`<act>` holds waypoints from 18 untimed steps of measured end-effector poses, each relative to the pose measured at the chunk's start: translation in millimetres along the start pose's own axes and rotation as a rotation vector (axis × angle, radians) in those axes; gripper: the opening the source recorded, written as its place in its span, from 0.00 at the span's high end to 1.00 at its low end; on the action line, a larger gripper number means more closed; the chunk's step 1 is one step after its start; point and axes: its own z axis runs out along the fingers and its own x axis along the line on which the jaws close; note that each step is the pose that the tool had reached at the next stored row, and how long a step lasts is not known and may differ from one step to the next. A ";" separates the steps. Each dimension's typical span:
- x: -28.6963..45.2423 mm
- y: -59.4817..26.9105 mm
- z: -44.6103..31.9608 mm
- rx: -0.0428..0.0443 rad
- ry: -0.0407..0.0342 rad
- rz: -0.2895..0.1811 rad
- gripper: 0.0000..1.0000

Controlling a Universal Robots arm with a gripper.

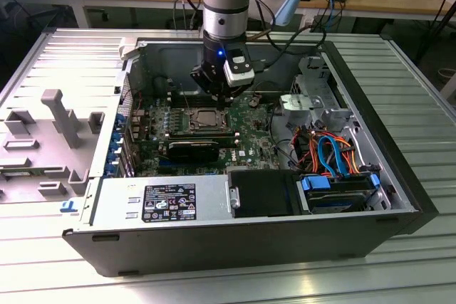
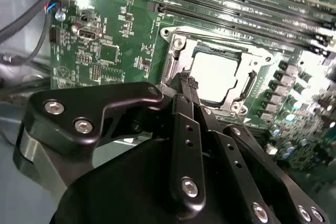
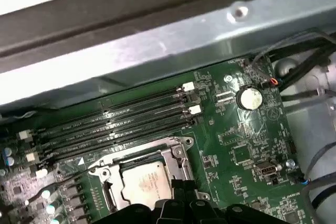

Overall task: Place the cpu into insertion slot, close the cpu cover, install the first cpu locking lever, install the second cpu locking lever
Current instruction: 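Install the first cpu locking lever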

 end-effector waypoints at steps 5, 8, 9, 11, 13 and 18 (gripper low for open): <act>0.1 0.0 0.2 -0.0116 -0.0039 -0.125 0.89; 0.1 0.0 0.4 -0.0237 -0.0053 -0.205 0.89; 0.0 0.1 0.5 -0.0248 -0.0059 -0.225 0.89; 0.0 0.0 0.5 -0.0261 -0.0074 -0.270 0.89; 0.0 0.1 0.7 -0.0275 -0.0090 -0.314 0.89; 0.0 0.0 0.8 -0.0291 -0.0103 -0.366 0.89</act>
